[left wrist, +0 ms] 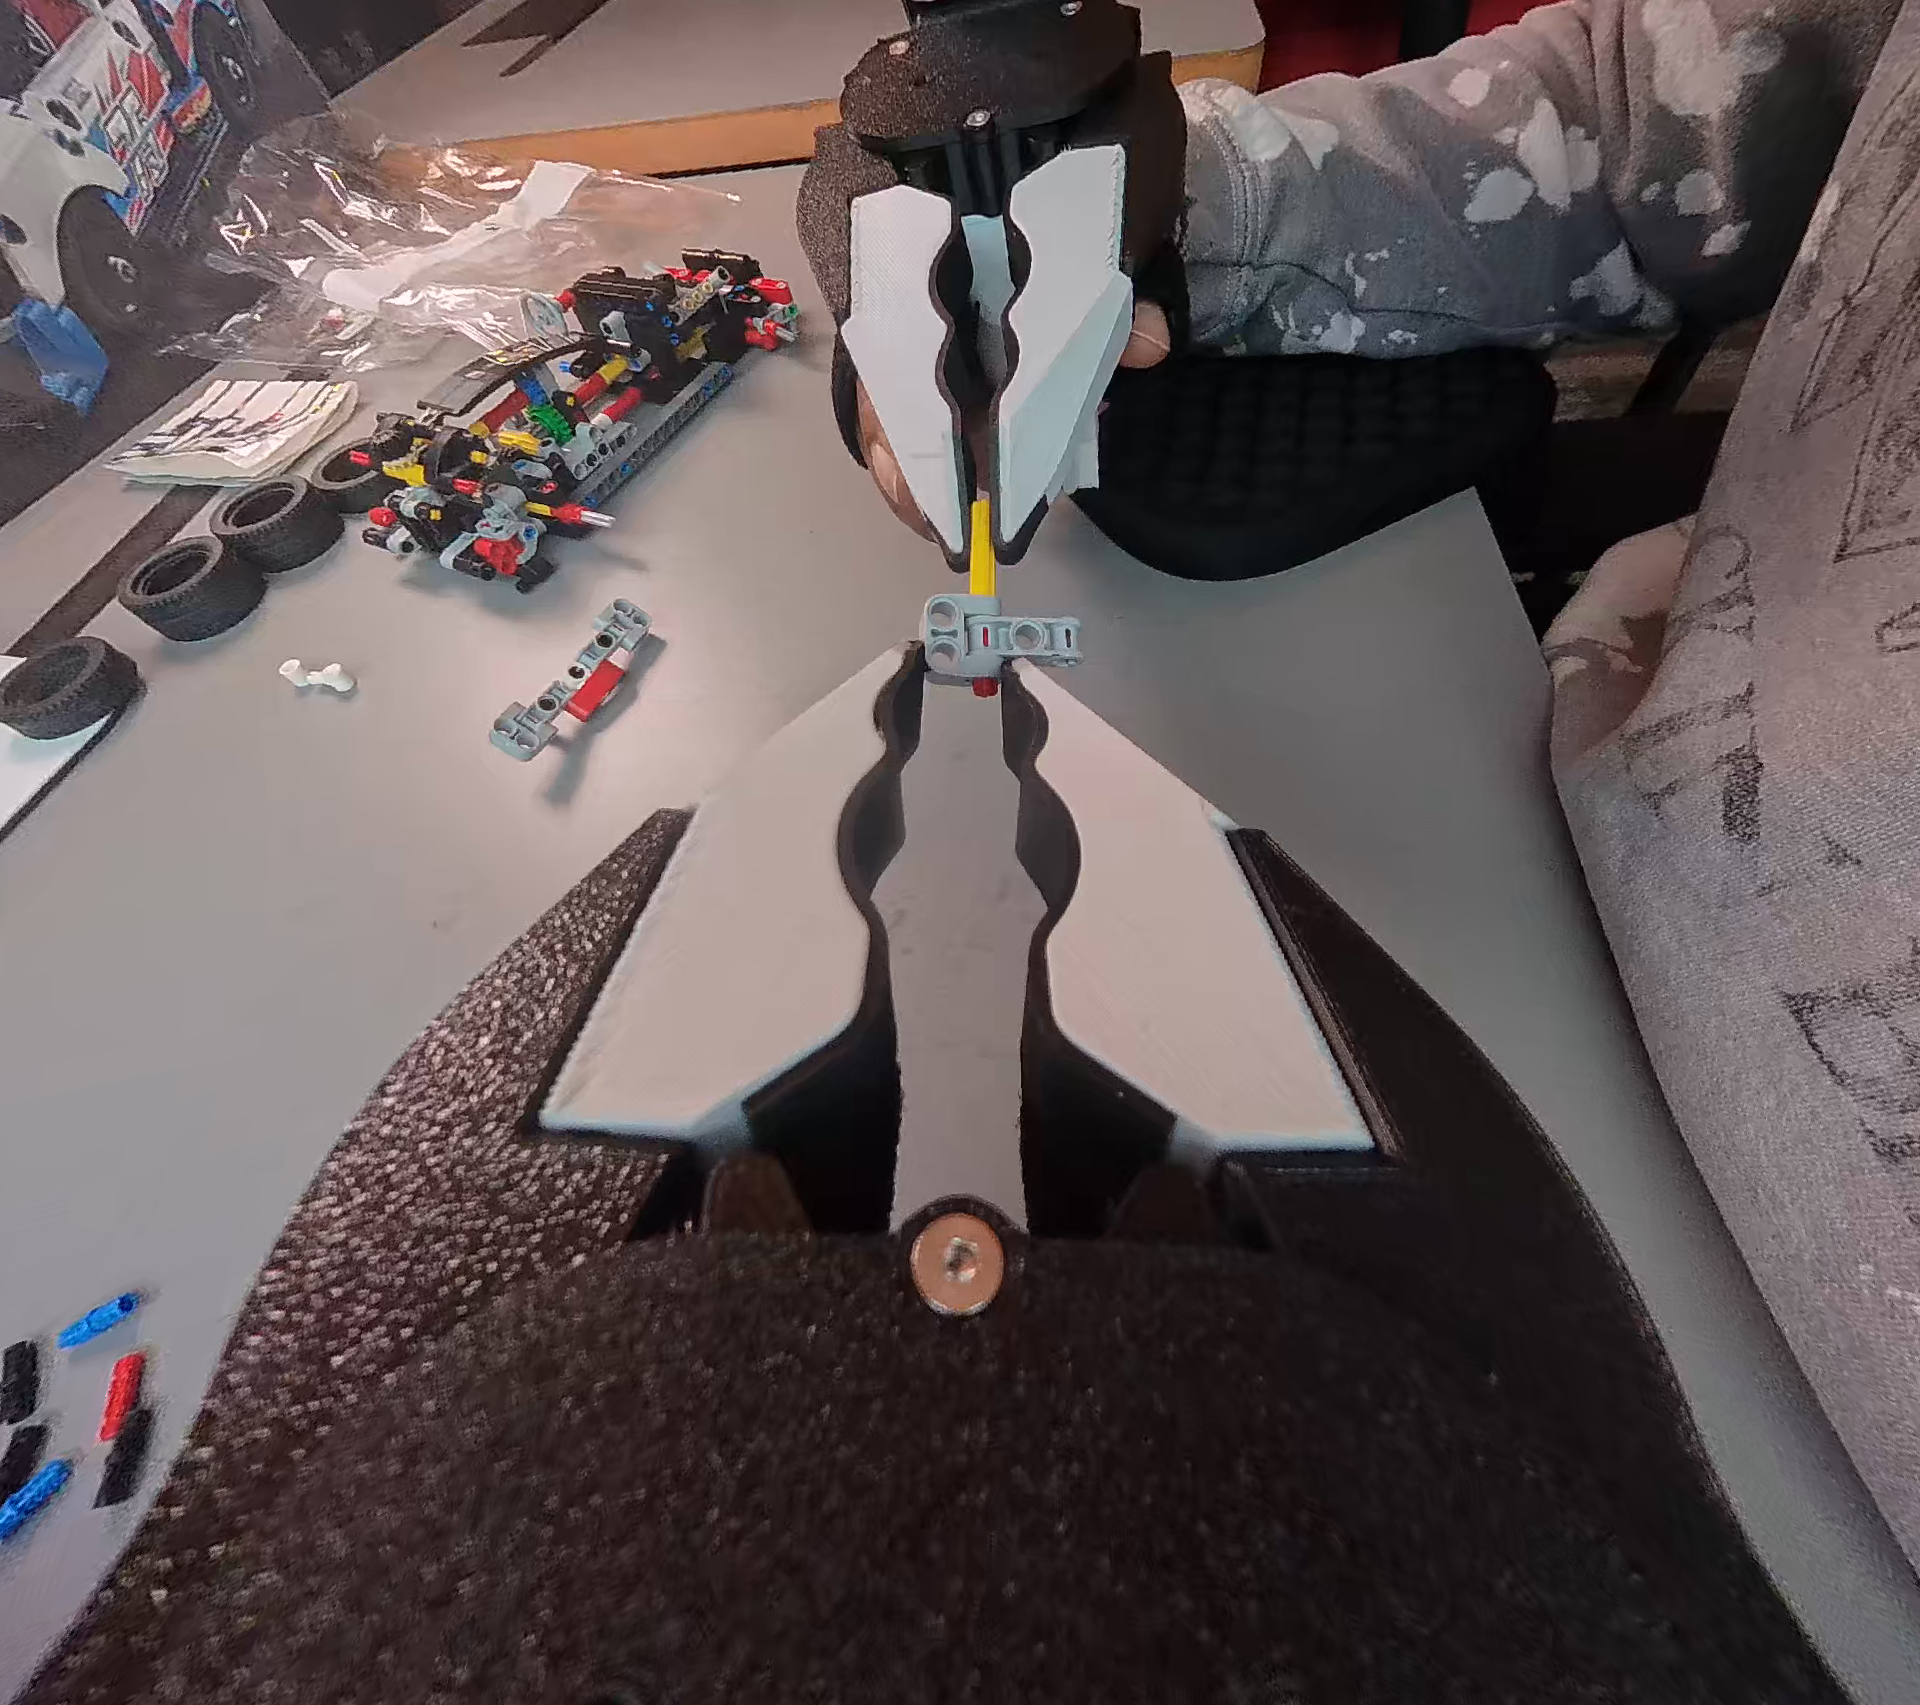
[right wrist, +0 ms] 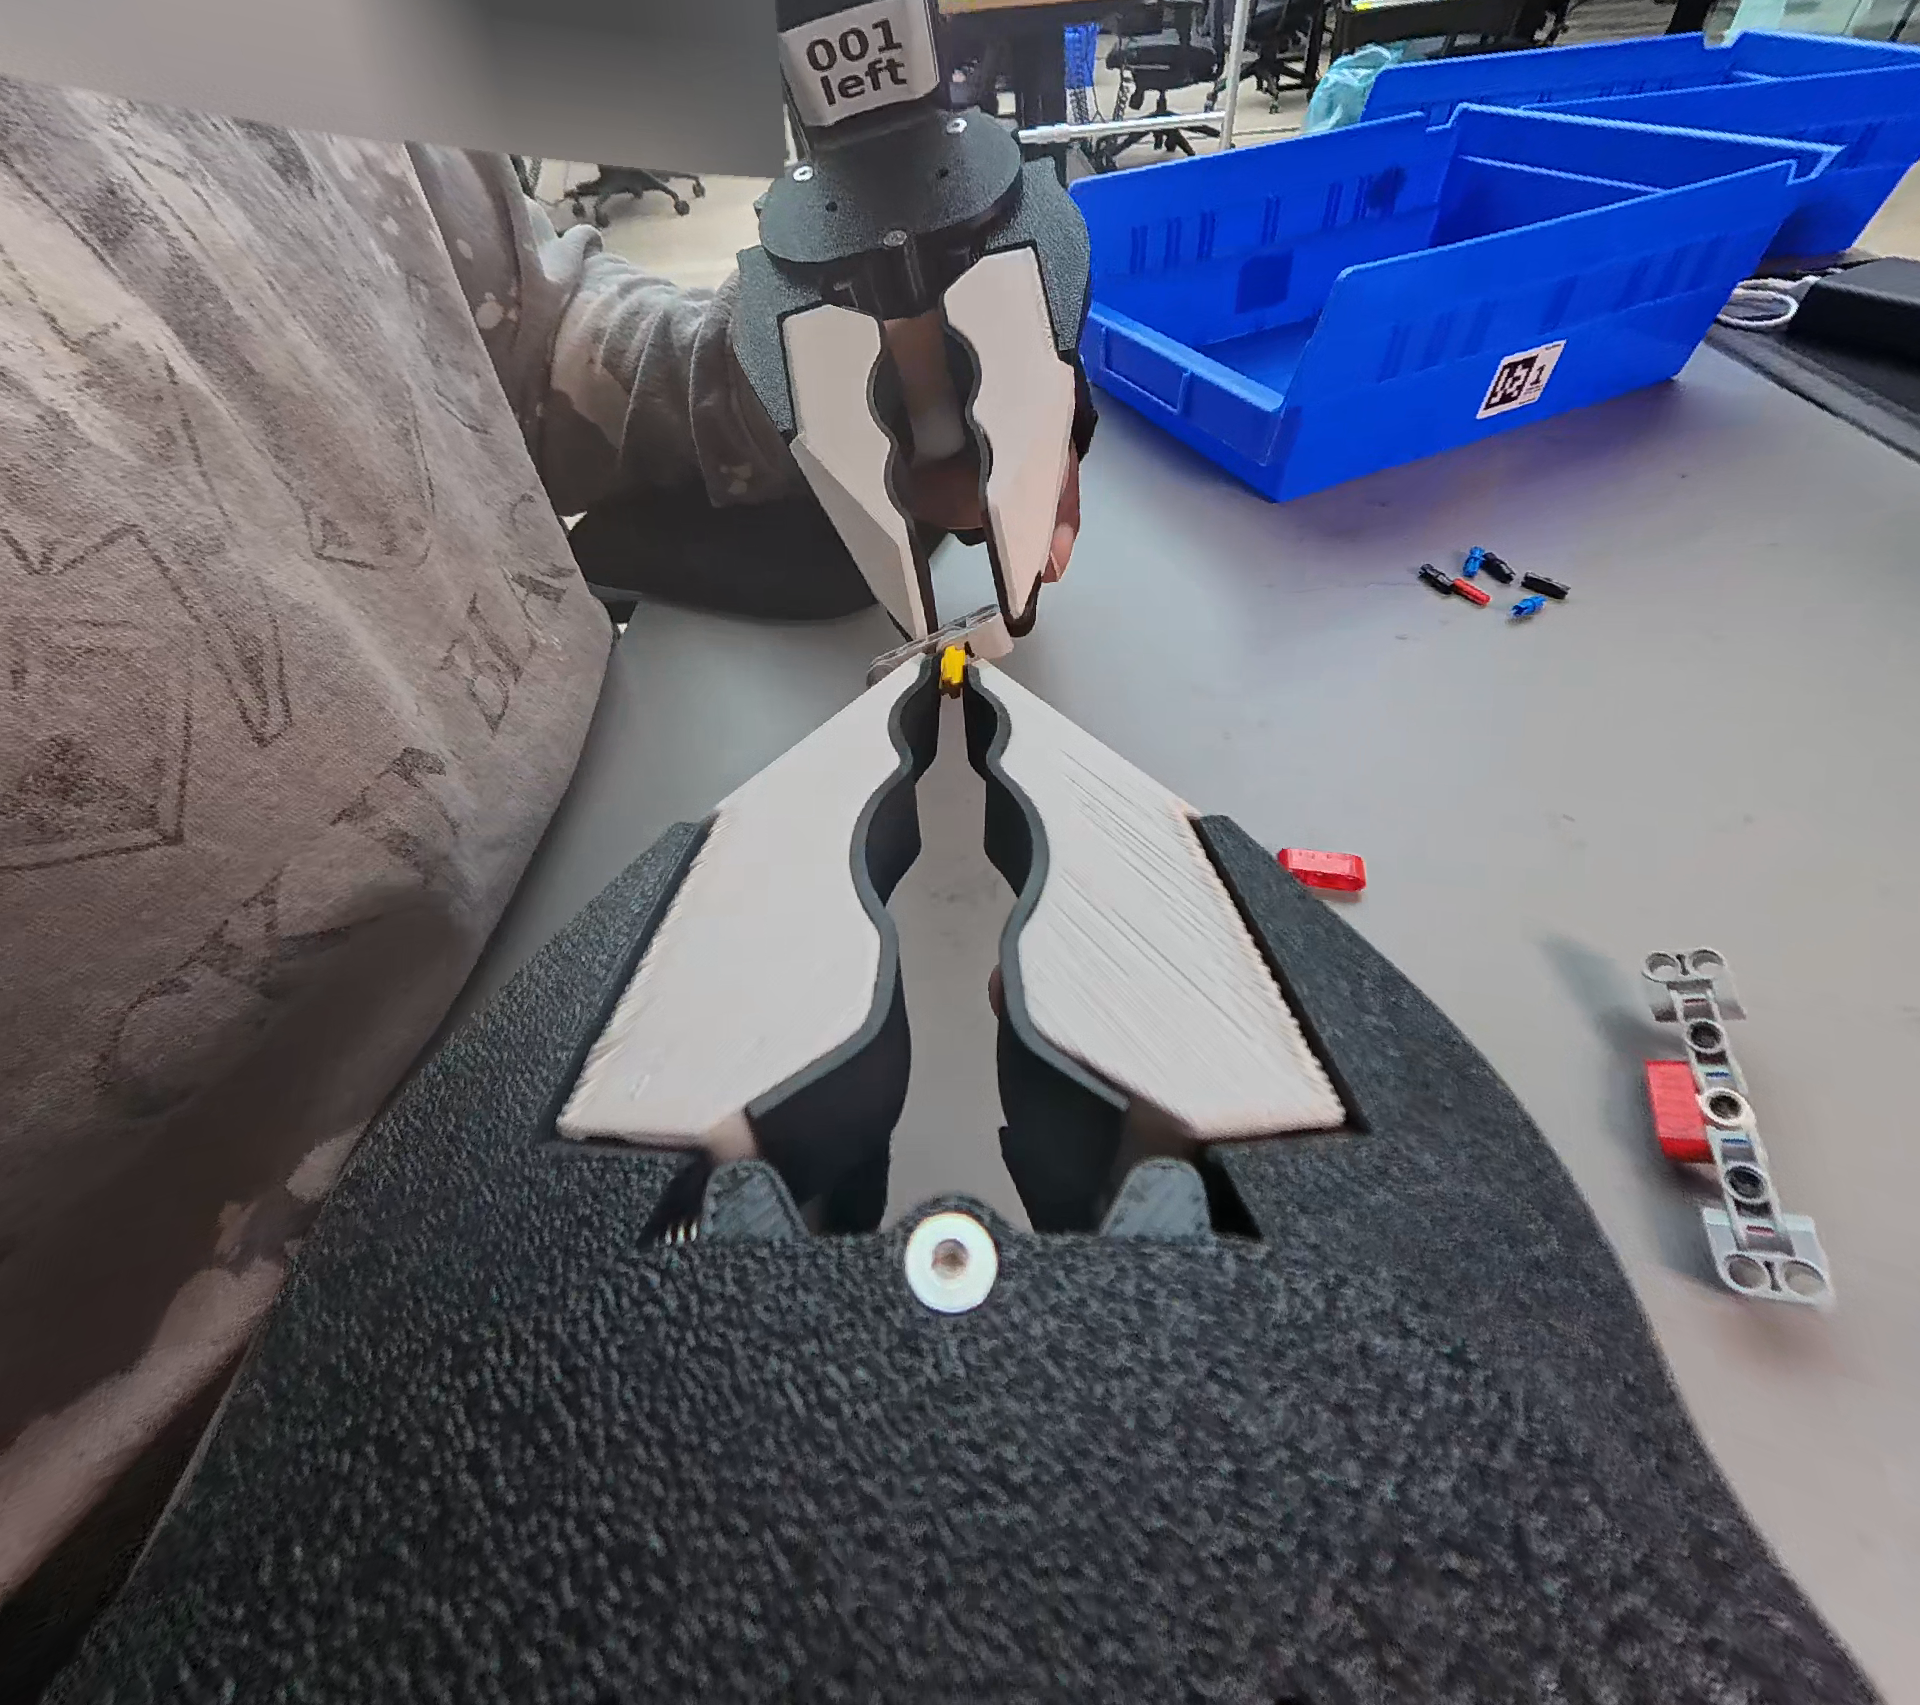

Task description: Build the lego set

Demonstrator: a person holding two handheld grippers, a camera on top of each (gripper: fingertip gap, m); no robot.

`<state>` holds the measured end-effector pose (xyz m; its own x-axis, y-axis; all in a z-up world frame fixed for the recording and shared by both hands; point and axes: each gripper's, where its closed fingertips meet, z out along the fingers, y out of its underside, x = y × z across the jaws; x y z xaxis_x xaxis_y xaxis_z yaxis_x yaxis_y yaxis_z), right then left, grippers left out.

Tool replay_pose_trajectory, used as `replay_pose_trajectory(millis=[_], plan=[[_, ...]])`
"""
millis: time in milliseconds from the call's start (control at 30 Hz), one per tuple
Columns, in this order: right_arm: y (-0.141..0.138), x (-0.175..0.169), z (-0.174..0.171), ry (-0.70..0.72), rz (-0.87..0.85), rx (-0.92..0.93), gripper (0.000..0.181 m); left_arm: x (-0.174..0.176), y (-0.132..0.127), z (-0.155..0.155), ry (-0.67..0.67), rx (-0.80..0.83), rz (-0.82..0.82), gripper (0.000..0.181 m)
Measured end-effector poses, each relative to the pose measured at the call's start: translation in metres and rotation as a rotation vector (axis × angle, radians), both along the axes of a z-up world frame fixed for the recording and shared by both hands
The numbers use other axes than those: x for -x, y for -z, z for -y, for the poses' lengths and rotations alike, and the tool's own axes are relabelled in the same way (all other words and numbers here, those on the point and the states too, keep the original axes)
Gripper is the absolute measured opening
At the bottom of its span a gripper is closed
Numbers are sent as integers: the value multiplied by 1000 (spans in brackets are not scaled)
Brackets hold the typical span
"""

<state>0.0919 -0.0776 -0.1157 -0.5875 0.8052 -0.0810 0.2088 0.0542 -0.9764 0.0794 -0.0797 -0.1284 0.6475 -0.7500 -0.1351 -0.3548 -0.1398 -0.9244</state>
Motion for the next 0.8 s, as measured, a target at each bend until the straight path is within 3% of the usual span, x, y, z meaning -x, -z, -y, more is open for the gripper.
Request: replay_pose_trajectory(millis=[500,533,567,667,800], plan=[[-13,6,17,-28,-61,43,0,-11,2,6,42,48,70,12],[-13,6,22,-51,-59,38,1,-11,-1,4,31,39,83,0],[-12,7,25,-53,-57,18,1,-10,-3,3,32,28,74,0],[-21,4,14,-23,-85,55,0,-10,-13,5,59,9,82,0],[-27,0,3,-13,-97,136,0,-2,1,0,19,101,129,2]])
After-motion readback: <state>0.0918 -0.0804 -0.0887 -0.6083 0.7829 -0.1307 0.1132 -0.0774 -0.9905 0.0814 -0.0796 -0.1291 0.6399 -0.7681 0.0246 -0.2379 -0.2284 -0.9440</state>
